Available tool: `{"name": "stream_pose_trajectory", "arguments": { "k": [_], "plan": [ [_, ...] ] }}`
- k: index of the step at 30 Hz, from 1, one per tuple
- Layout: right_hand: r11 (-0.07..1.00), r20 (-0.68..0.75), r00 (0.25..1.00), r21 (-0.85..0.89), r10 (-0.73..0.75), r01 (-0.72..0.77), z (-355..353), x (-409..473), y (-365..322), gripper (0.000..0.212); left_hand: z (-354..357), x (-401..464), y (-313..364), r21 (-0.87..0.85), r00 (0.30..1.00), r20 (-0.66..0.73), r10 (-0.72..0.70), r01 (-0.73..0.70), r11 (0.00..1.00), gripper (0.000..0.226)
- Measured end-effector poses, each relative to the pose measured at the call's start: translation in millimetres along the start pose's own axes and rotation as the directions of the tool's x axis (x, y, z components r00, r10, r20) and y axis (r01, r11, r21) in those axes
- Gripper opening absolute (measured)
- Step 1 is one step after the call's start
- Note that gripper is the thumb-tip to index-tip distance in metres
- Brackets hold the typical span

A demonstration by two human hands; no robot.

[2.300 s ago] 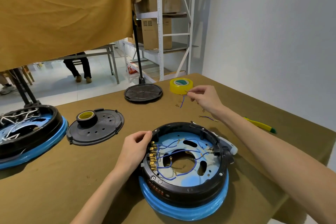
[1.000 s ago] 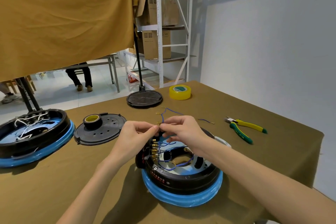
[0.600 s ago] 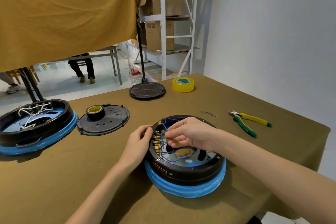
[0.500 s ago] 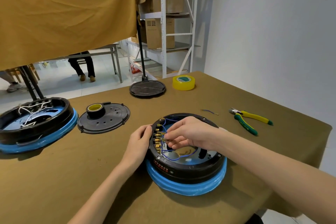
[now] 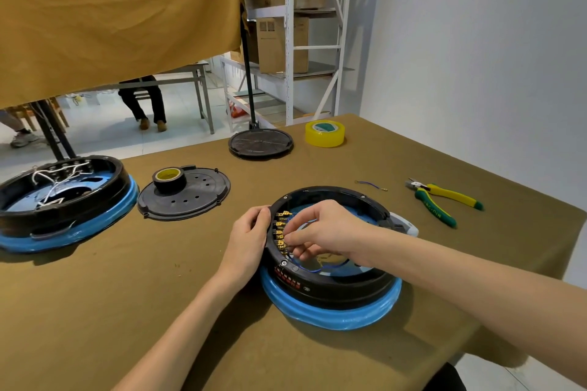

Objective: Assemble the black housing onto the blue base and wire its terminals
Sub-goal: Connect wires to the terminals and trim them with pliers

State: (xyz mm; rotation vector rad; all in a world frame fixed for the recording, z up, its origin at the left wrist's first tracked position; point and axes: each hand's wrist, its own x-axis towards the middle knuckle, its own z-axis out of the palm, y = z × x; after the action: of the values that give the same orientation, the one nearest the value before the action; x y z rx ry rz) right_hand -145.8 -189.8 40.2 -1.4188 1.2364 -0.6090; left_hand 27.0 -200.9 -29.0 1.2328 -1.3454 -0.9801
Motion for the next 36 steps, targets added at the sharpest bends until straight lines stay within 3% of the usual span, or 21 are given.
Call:
{"name": "stream_pose_trajectory", "arguments": {
  "k": [13, 36],
  "plan": [
    [0.985, -0.009, 0.998, 0.163, 0.060, -0.058, -3, -1, 3, 0.015, 0, -1, 3, 0.022, 1.000, 0.018, -0.016, 0.016, 1.000, 0.030],
    [0.986, -0.011, 0.994, 0.129, 0.106, -0.104, 4, 4, -11, 0.021, 5, 0, 2, 0.018, 1.000, -0.022, -0.019, 0.019, 1.000, 0.033]
  ]
}}
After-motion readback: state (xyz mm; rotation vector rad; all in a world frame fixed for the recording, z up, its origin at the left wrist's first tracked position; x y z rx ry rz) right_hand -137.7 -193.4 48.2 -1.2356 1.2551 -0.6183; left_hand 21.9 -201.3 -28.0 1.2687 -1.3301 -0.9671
